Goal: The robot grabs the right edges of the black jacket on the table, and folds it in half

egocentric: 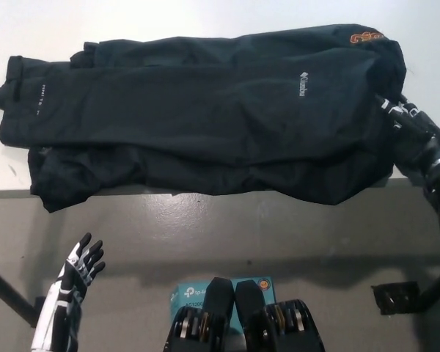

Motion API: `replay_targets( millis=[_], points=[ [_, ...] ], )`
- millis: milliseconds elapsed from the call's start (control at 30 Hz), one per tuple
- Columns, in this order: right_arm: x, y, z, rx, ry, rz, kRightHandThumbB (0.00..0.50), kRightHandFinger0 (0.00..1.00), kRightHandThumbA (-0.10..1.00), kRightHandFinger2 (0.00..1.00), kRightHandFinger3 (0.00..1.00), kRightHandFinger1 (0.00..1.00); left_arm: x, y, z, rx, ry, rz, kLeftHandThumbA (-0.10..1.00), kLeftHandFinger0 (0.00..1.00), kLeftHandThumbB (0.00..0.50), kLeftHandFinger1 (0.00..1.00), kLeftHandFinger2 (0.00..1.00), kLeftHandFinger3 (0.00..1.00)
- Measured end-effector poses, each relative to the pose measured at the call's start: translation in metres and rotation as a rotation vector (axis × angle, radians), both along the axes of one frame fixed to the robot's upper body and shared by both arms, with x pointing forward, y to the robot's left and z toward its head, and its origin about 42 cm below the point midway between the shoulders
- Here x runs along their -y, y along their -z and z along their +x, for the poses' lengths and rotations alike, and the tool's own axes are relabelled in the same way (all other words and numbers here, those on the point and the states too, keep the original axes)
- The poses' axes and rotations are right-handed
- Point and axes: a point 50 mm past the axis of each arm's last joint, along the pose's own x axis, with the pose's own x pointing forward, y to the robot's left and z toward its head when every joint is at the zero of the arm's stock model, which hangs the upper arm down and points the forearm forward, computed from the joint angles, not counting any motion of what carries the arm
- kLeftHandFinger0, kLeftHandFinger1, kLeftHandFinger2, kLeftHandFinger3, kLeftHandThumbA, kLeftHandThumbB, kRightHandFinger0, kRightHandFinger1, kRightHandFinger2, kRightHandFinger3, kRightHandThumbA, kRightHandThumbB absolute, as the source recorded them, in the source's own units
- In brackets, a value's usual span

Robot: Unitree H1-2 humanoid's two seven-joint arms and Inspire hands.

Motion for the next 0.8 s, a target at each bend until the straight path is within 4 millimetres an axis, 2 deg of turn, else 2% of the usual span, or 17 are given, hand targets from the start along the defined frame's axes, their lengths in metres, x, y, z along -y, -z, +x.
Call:
replay_targets(
  millis=[33, 100, 167, 267, 333, 367, 400, 467, 500, 533, 600, 633, 733, 767, 800],
  points=[
    [-0.003, -0.001, 0.002, -0.006, 0.012, 0.018, 0.39, 0.0, 0.52, 0.37, 0.52, 0.01, 0.0, 0.0, 0.0, 0.0, 0.0, 0.0, 1.0, 1.0, 0.156, 1.0, 1.0, 1.0],
    [-0.01, -0.003, 0.004, -0.013, 0.028, 0.061, 0.386, 0.0, 0.57, 0.43, 0.62, 0.02, 0.0, 0.0, 0.0, 0.001, -0.001, 0.0, 1.0, 1.0, 0.156, 1.0, 1.0, 1.0],
    [-0.02, -0.006, 0.007, -0.015, 0.037, 0.109, 0.372, 0.0, 0.58, 0.43, 0.62, 0.02, 0.0, -0.001, 0.001, 0.003, -0.002, 0.0, 1.0, 1.0, 0.156, 1.0, 1.0, 1.0],
    [-0.03, -0.01, 0.009, -0.008, 0.042, 0.148, 0.331, 0.0, 0.55, 0.5, 0.69, 0.05, 0.0, -0.001, 0.001, 0.004, -0.002, 0.001, 1.0, 1.0, 0.146, 1.0, 1.0, 1.0],
    [-0.035, -0.014, 0.01, 0.001, 0.047, 0.165, 0.316, 0.0, 0.48, 0.49, 0.68, 0.04, 0.0, -0.001, 0.001, 0.004, -0.002, 0.001, 1.0, 1.0, 0.143, 1.0, 1.0, 1.0],
    [-0.037, -0.016, 0.011, 0.004, 0.049, 0.171, 0.303, 0.0, 0.34, 0.5, 0.68, 0.04, 0.0, -0.001, 0.001, 0.004, -0.001, 0.001, 1.0, 1.0, 0.141, 1.0, 1.0, 1.0],
    [-0.039, -0.017, 0.011, 0.005, 0.052, 0.182, 0.3, 0.0, 0.24, 0.51, 0.9, 0.05, 0.0, -0.001, 0.001, 0.006, 0.0, 0.001, 1.0, 1.0, 0.138, 1.0, 1.0, 1.0],
    [-0.04, -0.021, 0.011, 0.007, 0.065, 0.209, 0.302, 0.0, 0.2, 0.51, 0.67, 0.07, 0.0, -0.002, 0.002, 0.008, 0.0, 0.002, 1.0, 1.0, 0.139, 1.0, 1.0, 1.0],
    [-0.041, -0.021, 0.011, 0.003, 0.067, 0.221, 0.302, 0.0, 0.2, 0.51, 0.61, 0.07, 0.0, -0.002, 0.002, 0.008, 0.001, 0.002, 1.0, 1.0, 0.139, 1.0, 1.0, 1.0],
    [-0.041, -0.022, 0.011, 0.001, 0.069, 0.228, 0.26, 0.0, -0.07, 0.55, 0.77, 0.11, 0.0, -0.002, 0.002, 0.009, 0.001, 0.002, 1.0, 1.0, 0.139, 1.0, 1.0, 1.0],
    [-0.044, -0.026, 0.011, 0.001, 0.077, 0.246, 0.253, 0.0, -0.09, 0.55, 0.66, 0.12, -0.001, -0.002, 0.003, 0.009, 0.001, 0.002, 1.0, 1.0, 0.139, 1.0, 1.0, 1.0],
    [-0.045, -0.028, 0.011, 0.002, 0.082, 0.256, 0.194, 0.0, -0.1, 0.56, 0.58, 0.12, -0.001, -0.002, 0.003, 0.009, 0.001, 0.002, 1.0, 1.0, 0.131, 1.0, 1.0, 1.0],
    [-0.048, -0.033, 0.011, 0.001, 0.089, 0.26, 0.186, 0.0, -0.1, 0.59, 0.54, 0.13, -0.001, -0.003, 0.003, 0.011, 0.002, 0.004, 1.0, 1.0, 0.132, 1.0, 1.0, 1.0],
    [-0.048, -0.033, 0.011, -0.001, 0.09, 0.26, 0.129, 0.0, -0.1, 0.59, 0.55, 0.11, -0.001, -0.003, 0.003, 0.012, 0.003, 0.005, 1.0, 1.0, 0.146, 1.0, 1.0, 1.0],
    [-0.048, -0.034, 0.011, -0.002, 0.091, 0.261, 0.123, 0.0, -0.1, 0.59, 0.56, 0.11, -0.001, -0.003, 0.003, 0.011, 0.003, 0.006, 1.0, 1.0, 0.146, 1.0, 1.0, 1.0]
  ],
)
